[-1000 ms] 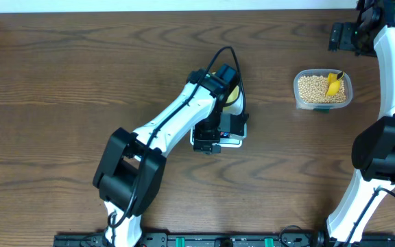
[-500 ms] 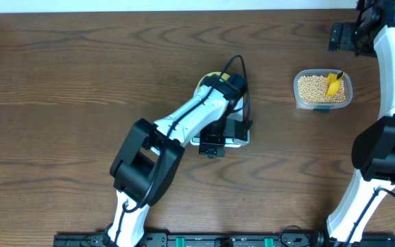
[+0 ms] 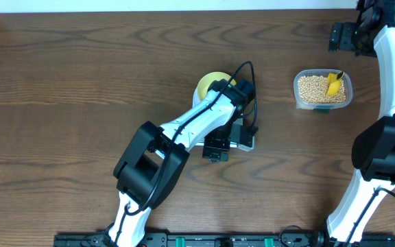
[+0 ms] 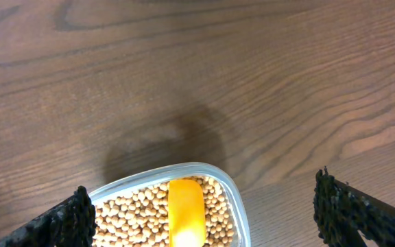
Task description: Scoop item into bowl and weigh 50g on scale
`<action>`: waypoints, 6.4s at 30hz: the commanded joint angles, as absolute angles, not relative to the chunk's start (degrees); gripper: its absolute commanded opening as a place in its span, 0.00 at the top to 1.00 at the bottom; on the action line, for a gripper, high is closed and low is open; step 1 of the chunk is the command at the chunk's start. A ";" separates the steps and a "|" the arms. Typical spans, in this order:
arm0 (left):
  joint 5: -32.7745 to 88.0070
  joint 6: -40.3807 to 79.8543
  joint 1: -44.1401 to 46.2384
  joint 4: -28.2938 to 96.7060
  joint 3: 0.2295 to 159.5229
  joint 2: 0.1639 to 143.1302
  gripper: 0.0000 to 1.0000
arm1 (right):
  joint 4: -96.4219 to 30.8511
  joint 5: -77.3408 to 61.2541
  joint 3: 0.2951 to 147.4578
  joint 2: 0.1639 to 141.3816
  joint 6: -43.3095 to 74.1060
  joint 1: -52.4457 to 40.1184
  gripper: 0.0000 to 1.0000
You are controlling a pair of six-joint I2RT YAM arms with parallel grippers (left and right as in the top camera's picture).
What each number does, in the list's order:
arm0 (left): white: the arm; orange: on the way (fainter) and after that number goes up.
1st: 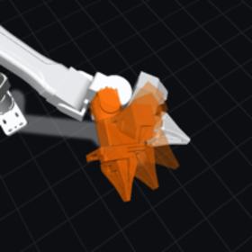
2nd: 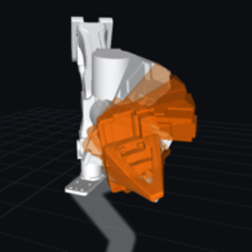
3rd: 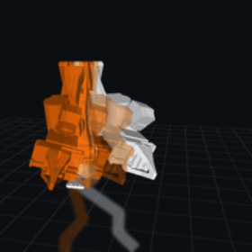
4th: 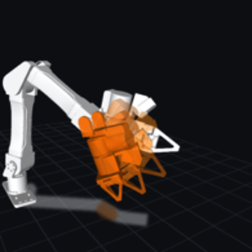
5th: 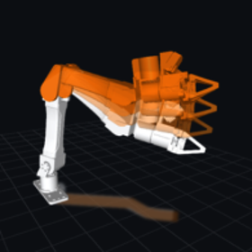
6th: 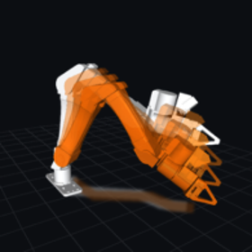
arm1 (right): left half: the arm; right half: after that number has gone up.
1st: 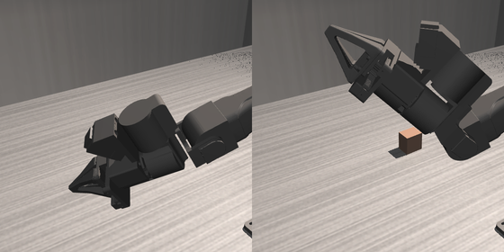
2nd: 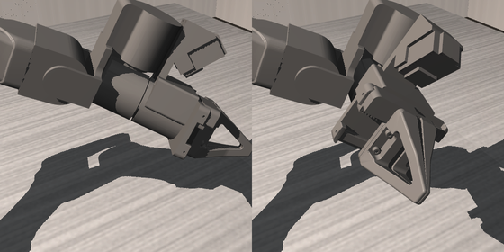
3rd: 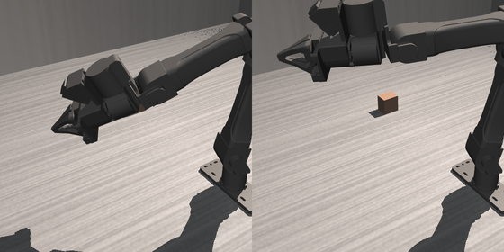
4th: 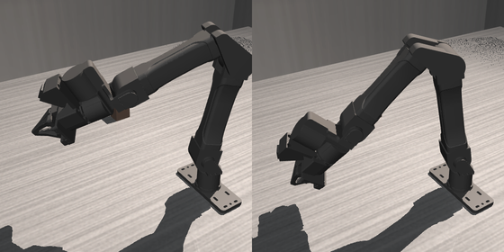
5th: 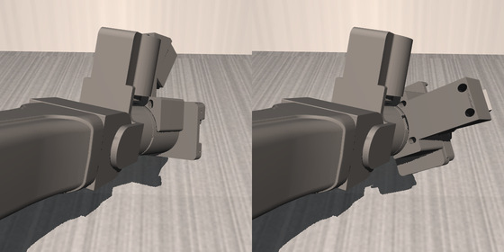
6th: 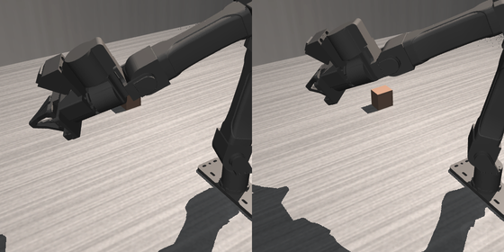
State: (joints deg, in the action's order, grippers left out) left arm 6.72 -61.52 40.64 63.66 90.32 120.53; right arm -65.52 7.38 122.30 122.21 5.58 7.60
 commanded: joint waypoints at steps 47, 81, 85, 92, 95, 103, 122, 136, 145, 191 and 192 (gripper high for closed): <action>3.66 -63.96 43.66 62.30 92.07 121.69 0.02 | -65.54 8.01 123.24 122.17 5.08 7.84 0.01; 4.25 -63.16 42.50 64.79 92.18 123.46 0.02 | -65.56 8.01 123.24 122.17 5.08 7.84 0.01; 3.38 -63.16 42.50 64.64 92.53 124.22 0.02 | -65.54 8.01 123.24 122.17 5.08 7.84 0.01; 3.16 -64.05 42.50 64.42 92.55 124.33 0.00 | -65.54 8.01 123.24 122.17 5.08 7.84 0.01; 3.16 -64.03 42.50 64.45 92.55 124.33 0.01 | -65.54 8.01 123.24 122.15 5.08 7.84 0.01; 2.70 -64.45 42.46 64.23 92.75 124.99 0.03 | -65.56 8.01 123.24 122.17 5.08 7.84 0.01; 12.56 -61.95 37.58 67.18 97.01 118.06 0.02 | -65.54 8.01 123.24 122.17 5.08 7.84 0.01; 33.04 -58.96 23.20 78.19 96.99 108.90 0.02 | -65.54 8.01 123.24 122.17 5.08 7.84 0.01; 33.01 -40.40 10.52 63.94 96.99 108.97 0.02 | -65.56 8.01 123.24 122.15 5.08 7.88 0.01; 34.02 -5.28 -14.46 53.80 96.73 110.19 0.02 | -65.58 8.01 123.24 122.17 5.08 7.84 0.01; 33.82 -5.28 -13.41 55.13 96.73 110.06 0.02 | -65.56 8.01 123.24 122.17 5.08 7.84 0.01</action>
